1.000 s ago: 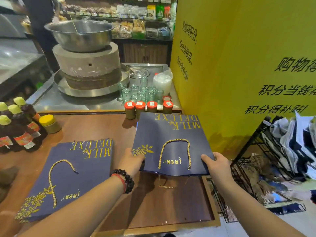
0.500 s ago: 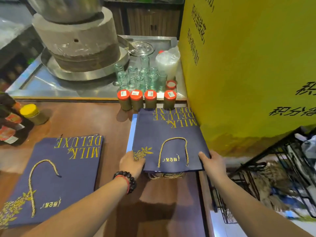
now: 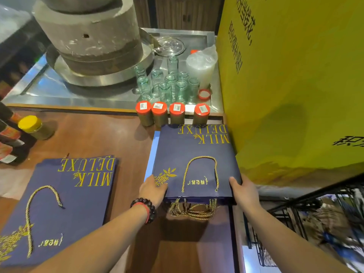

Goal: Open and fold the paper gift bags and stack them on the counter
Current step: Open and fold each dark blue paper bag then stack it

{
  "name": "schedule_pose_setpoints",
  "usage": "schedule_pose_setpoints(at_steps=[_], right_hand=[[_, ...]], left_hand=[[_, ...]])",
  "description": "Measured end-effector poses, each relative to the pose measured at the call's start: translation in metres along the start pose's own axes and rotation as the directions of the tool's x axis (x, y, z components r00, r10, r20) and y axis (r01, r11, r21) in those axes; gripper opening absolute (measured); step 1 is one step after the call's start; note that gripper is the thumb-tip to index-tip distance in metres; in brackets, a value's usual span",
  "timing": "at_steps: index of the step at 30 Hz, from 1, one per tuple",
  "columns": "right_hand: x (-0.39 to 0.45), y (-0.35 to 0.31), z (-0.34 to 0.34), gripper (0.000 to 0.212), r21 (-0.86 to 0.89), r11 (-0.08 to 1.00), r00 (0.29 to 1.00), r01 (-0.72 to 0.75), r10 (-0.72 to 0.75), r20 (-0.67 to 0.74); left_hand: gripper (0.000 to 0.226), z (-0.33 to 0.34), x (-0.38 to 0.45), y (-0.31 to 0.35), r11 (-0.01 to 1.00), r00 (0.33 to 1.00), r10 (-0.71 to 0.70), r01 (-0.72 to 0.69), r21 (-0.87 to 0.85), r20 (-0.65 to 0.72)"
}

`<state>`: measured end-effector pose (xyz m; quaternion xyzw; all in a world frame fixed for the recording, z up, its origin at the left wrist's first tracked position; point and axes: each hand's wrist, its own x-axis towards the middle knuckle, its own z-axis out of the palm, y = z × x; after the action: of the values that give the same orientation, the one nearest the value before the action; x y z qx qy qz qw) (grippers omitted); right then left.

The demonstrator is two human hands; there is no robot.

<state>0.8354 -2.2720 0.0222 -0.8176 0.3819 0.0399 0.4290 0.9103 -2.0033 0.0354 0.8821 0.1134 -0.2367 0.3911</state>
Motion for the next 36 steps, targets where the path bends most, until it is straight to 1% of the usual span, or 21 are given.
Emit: schedule_pose_setpoints(at_steps=[1, 3, 4, 6, 8, 10, 12, 14, 18, 23, 26, 28, 30, 32, 34, 36], right_hand=[[0.002, 0.000, 0.000, 0.036, -0.060, 0.998, 1.000, 0.007, -0.007, -0.004], [0.005, -0.002, -0.001, 0.041, -0.261, 0.964, 0.999, 0.037, -0.046, -0.028], [0.004, -0.004, -0.001, 0.042, -0.358, 0.932, 0.996, 0.063, -0.084, -0.044], [0.000, -0.013, 0.000, 0.043, -0.459, 0.878, 0.978, 0.140, -0.194, -0.074], [-0.009, -0.024, 0.004, 0.037, -0.522, 0.822, 0.946, 0.229, -0.315, -0.082], [-0.021, -0.037, 0.013, 0.030, -0.582, 0.744, 0.903, 0.328, -0.428, -0.038], [-0.038, -0.049, 0.027, 0.028, -0.630, 0.664, 0.863, 0.402, -0.505, 0.018], [-0.057, -0.059, 0.044, 0.027, -0.658, 0.602, 0.834, 0.453, -0.546, 0.074], [-0.096, -0.069, 0.086, 0.016, -0.668, 0.534, 0.791, 0.518, -0.597, 0.136], [-0.148, -0.087, 0.153, 0.022, -0.723, 0.477, 0.793, 0.500, -0.587, 0.161], [-0.182, -0.101, 0.204, 0.031, -0.706, 0.496, 0.801, 0.505, -0.574, 0.169], [-0.205, -0.107, 0.241, 0.037, -0.697, 0.506, 0.820, 0.507, -0.532, 0.211], [-0.228, -0.113, 0.278, 0.037, -0.694, 0.530, 0.859, 0.487, -0.433, 0.273], [-0.247, -0.117, 0.313, 0.035, -0.671, 0.583, 0.889, 0.458, -0.325, 0.324], [-0.263, -0.115, 0.345, 0.040, -0.640, 0.649, 0.902, 0.412, -0.191, 0.387], [-0.275, -0.110, 0.368, 0.049, -0.602, 0.725, 0.903, 0.334, -0.062, 0.425]], left_hand=[[0.006, 0.001, 0.002, -0.001, 1.000, 1.000, 0.006, -0.006, 0.000, 0.001], [0.011, 0.003, 0.006, -0.003, 1.000, 1.000, 0.030, -0.030, 0.009, -0.005], [0.017, 0.002, 0.007, -0.004, 0.998, 0.999, 0.052, -0.051, 0.019, -0.008], [0.030, 0.000, 0.009, -0.006, 0.994, 0.996, 0.087, -0.085, 0.072, -0.017], [0.047, -0.001, 0.008, -0.008, 0.975, 0.990, 0.137, -0.131, 0.182, -0.022], [0.059, -0.006, -0.001, -0.009, 0.940, 0.981, 0.194, -0.190, 0.285, 0.013], [0.060, -0.013, -0.011, -0.016, 0.910, 0.967, 0.248, -0.252, 0.330, 0.055], [0.057, -0.024, -0.017, -0.031, 0.893, 0.956, 0.287, -0.293, 0.342, 0.069], [0.057, -0.058, -0.024, -0.074, 0.865, 0.953, 0.289, -0.302, 0.400, 0.094], [0.058, -0.117, -0.022, -0.146, 0.849, 0.957, 0.264, -0.289, 0.443, 0.118], [0.057, -0.158, -0.016, -0.197, 0.815, 0.957, 0.263, -0.289, 0.502, 0.125], [0.057, -0.187, -0.011, -0.233, 0.791, 0.957, 0.262, -0.286, 0.541, 0.123], [0.058, -0.215, -0.005, -0.269, 0.763, 0.963, 0.243, -0.265, 0.590, 0.119], [0.062, -0.240, -0.001, -0.302, 0.756, 0.974, 0.201, -0.221, 0.616, 0.103], [0.063, -0.263, 0.000, -0.333, 0.761, 0.987, 0.151, -0.150, 0.631, 0.052], [0.067, -0.281, -0.001, -0.357, 0.782, 0.998, 0.061, -0.042, 0.622, -0.009]])
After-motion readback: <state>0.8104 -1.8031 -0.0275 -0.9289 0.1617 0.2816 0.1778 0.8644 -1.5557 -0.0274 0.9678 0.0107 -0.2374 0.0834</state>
